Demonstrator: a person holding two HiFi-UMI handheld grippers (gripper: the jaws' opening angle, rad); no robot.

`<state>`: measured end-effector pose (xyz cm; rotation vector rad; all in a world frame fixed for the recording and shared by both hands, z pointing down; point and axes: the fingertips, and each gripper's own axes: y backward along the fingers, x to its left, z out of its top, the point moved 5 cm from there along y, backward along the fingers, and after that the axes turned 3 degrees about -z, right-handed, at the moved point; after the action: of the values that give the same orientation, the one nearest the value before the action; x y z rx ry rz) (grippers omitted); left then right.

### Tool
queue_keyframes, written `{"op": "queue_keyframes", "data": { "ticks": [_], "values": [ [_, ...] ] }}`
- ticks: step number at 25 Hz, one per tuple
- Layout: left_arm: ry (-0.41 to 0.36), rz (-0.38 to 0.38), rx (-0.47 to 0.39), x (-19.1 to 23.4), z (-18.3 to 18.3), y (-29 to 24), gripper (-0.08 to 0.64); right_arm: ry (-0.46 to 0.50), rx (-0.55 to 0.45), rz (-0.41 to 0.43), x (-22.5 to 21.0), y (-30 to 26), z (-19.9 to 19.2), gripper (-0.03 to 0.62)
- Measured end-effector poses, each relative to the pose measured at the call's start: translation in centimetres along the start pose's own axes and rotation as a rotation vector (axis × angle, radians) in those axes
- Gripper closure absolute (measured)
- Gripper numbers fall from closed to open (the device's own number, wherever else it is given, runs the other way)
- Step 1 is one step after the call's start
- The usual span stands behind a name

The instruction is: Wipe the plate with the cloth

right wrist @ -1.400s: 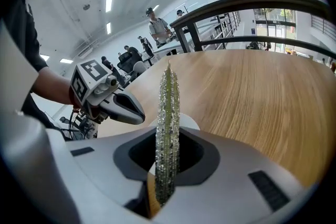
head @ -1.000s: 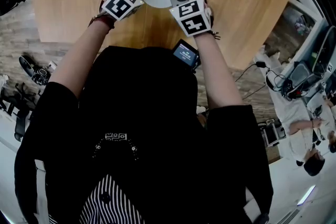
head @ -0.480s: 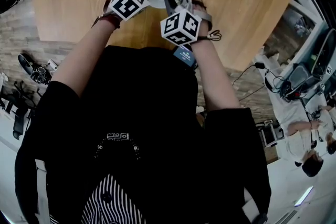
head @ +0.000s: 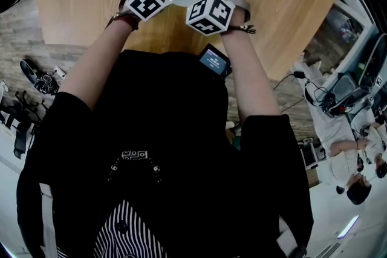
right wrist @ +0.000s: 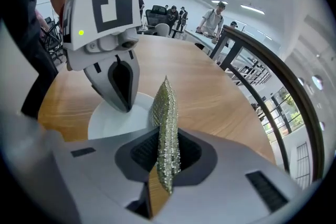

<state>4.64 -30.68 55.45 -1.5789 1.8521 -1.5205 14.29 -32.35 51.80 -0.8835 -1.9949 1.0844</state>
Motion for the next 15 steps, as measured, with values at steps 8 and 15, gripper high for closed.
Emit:
{"op": "queue_keyframes", "data": {
  "ticks": [8, 15],
  "values": [
    [0.028, 0.003, -0.004, 0.0, 0.1, -0.2, 0.561, 0.039, -0.089, -0.158, -1.0, 1.1, 0.4, 0.546],
    [0.024, 0.017, -0.029, -0.1, 0.1, -0.3, 0.561, 0.166, 0.028, 0.179, 6.4, -0.9, -1.3, 0.546]
  ]
}}
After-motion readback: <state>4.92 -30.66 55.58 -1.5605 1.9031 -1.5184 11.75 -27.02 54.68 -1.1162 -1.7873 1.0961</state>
